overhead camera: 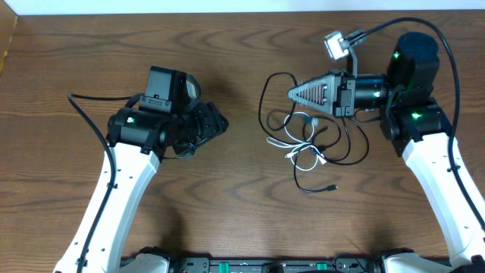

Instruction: Untangle cables

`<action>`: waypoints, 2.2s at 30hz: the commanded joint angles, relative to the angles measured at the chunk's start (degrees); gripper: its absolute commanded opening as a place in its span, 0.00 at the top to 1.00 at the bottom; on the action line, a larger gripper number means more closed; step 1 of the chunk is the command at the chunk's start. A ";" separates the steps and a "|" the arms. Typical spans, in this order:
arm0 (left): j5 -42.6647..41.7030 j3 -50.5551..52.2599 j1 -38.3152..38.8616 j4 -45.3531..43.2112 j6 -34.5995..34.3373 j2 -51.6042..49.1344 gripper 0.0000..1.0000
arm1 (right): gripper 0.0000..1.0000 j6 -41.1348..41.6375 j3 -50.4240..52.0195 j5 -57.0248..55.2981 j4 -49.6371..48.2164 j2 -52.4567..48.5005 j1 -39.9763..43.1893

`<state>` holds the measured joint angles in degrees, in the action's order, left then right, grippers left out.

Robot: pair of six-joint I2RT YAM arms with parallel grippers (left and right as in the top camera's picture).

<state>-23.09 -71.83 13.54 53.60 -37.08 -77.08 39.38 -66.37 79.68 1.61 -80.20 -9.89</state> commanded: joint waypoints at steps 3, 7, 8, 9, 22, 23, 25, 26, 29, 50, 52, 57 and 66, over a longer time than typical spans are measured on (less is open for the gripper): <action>-0.72 -0.85 -0.09 0.09 1.49 0.68 0.34 | 0.98 -3.48 -0.26 -6.73 11.61 0.04 -0.48; -2.19 -0.85 -0.09 -0.13 1.49 0.68 0.33 | 0.98 -4.79 -0.26 -10.36 17.11 0.02 -1.92; -3.41 -0.85 -0.09 -0.42 1.53 0.68 0.33 | 0.98 -4.79 -0.26 -10.36 17.03 0.02 -2.62; -4.66 -0.85 -0.09 -0.85 1.77 0.68 0.33 | 0.98 -4.79 -0.26 -10.36 16.83 0.04 -3.28; -17.59 -0.87 -2.43 -14.12 -7.52 0.70 0.28 | 0.99 -12.48 -0.26 -5.33 16.00 0.04 -8.33; -17.55 -0.87 -2.97 -14.10 -8.70 0.70 0.28 | 0.99 -12.48 -0.26 -5.35 15.98 0.04 -8.33; -17.62 -0.87 -4.04 -13.99 -10.82 0.68 0.28 | 0.99 -12.50 -0.26 -5.35 15.93 0.04 -8.33; -17.64 -0.87 -4.31 -13.84 -11.96 0.68 0.28 | 0.99 -12.96 -0.26 -5.33 15.85 0.04 -8.33; -18.69 -0.87 -4.17 -13.55 -17.79 0.68 0.28 | 0.99 -15.37 -0.26 -5.31 15.67 0.04 -8.55; -18.93 -0.87 -2.49 -12.59 -39.87 0.68 0.28 | 0.99 -17.35 -0.26 -19.76 4.98 0.04 -15.13; -18.93 -0.87 -2.49 -12.59 -42.03 0.68 0.28 | 0.99 -17.35 -0.26 -19.78 2.25 0.04 -16.26; -20.13 -0.87 -2.49 -12.59 -48.83 0.68 0.27 | 0.99 -17.38 -0.26 -19.82 -3.85 0.04 -18.80; -19.98 -0.87 -5.49 -12.72 -51.25 0.68 0.28 | 0.99 -17.14 -0.26 -19.80 -4.44 0.04 -20.48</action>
<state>-42.37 -71.83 9.39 40.88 -86.85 -77.08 22.92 -66.37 59.94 -2.61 -80.20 -29.87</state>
